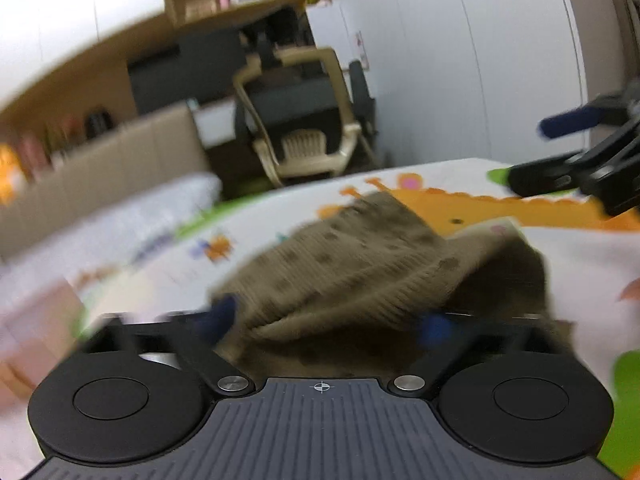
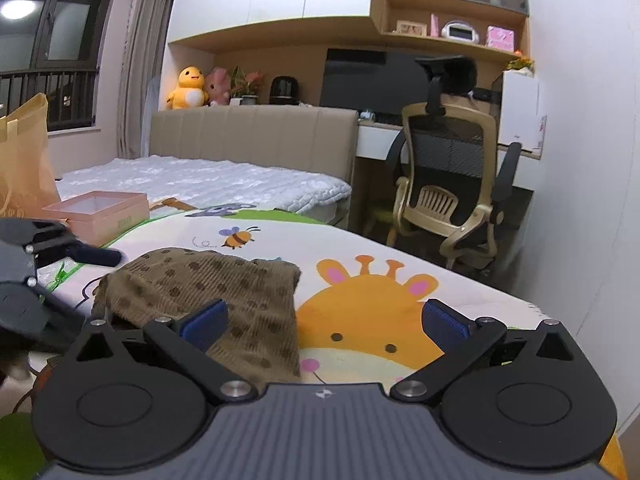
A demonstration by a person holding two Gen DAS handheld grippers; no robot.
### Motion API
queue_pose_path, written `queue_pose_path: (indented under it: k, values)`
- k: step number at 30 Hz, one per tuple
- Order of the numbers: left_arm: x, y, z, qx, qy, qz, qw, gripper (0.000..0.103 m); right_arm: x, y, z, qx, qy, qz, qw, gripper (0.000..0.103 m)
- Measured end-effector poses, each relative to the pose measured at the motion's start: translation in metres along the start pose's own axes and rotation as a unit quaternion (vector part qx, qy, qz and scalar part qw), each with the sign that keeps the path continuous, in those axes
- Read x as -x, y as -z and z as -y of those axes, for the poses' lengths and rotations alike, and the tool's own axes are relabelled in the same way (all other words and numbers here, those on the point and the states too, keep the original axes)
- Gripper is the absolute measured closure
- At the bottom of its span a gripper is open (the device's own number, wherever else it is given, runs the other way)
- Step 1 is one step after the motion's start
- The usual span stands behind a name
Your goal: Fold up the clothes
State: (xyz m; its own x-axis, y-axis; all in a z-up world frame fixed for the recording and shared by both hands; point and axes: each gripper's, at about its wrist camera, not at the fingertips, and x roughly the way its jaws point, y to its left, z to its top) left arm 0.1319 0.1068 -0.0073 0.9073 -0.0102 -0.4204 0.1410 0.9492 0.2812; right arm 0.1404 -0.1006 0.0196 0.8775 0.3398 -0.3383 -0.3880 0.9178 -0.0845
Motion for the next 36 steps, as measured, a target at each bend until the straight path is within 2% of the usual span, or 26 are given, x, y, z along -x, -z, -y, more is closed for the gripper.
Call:
queue_pose_path:
  k: [1,4,8,13,15,16,17,19,20,22,24,27,29,31,32,33,35,36]
  values:
    - [0.003,-0.002,-0.004,0.006,0.002,-0.002,1.0000,0.075,0.003,0.001,0.001,-0.002,0.001,0.001,1.000,0.000]
    - [0.017,-0.007,-0.009,0.008,0.004,-0.003,1.0000,0.091,0.010,0.003,0.006,-0.009,0.005,0.004,1.000,0.000]
    - [0.050,-0.004,-0.004,-0.011,0.017,-0.004,0.9998,0.092,0.017,0.008,0.010,-0.022,0.005,0.006,1.000,0.000]
    - [0.084,0.010,0.006,-0.014,0.084,-0.034,0.9958,0.093,0.022,0.011,0.010,-0.026,-0.004,0.000,1.000,0.000]
    - [0.097,0.016,0.011,-0.015,0.111,-0.046,0.9926,0.085,0.023,0.012,0.009,-0.027,-0.009,-0.005,1.000,0.000]
    - [0.104,0.019,0.013,-0.016,0.125,-0.052,0.9907,0.078,0.023,0.013,0.007,-0.027,-0.016,-0.009,0.999,0.000]
    - [0.108,0.021,0.014,-0.014,0.129,-0.057,0.9898,0.057,0.022,0.015,0.005,-0.025,-0.023,-0.014,0.999,0.000]
    - [0.102,0.023,0.010,-0.003,0.098,-0.060,0.9934,0.033,0.020,0.018,-0.004,-0.012,-0.042,-0.022,0.999,0.000]
    - [0.097,0.023,0.007,0.005,0.080,-0.062,0.9948,0.027,0.018,0.022,-0.011,0.003,-0.053,-0.026,0.998,0.000]
    - [0.080,0.024,0.000,0.025,0.054,-0.072,0.9957,0.024,0.015,0.030,-0.031,0.054,-0.070,-0.034,0.996,0.004]
    - [0.061,0.027,-0.005,0.046,0.055,-0.080,0.9942,0.020,0.010,0.039,-0.053,0.108,-0.082,-0.043,0.990,0.020]
    - [0.041,0.029,-0.010,0.078,0.056,-0.087,0.9916,0.020,0.001,0.046,-0.076,0.151,-0.091,-0.041,0.983,0.024]
    - [0.040,0.028,-0.014,0.098,0.072,-0.082,0.9892,0.017,-0.006,0.044,-0.089,0.171,-0.095,-0.030,0.980,0.027]
    - [0.046,0.027,-0.015,0.097,0.072,-0.071,0.9901,0.011,-0.012,0.036,-0.096,0.183,-0.081,-0.011,0.980,0.047]
    - [0.049,0.027,-0.015,0.091,0.066,-0.067,0.9913,0.010,-0.015,0.031,-0.098,0.187,-0.072,0.000,0.980,0.069]
    - [0.052,0.027,-0.014,0.085,0.058,-0.065,0.9926,0.010,-0.017,0.026,-0.101,0.191,-0.062,0.011,0.980,0.078]
    - [0.056,0.028,-0.012,0.074,0.041,-0.059,0.9947,0.009,-0.019,0.013,-0.100,0.184,-0.047,0.034,0.981,0.078]
    - [0.055,0.027,-0.011,0.070,0.036,-0.056,0.9953,0.009,-0.013,0.003,-0.092,0.160,-0.047,0.050,0.985,0.078]
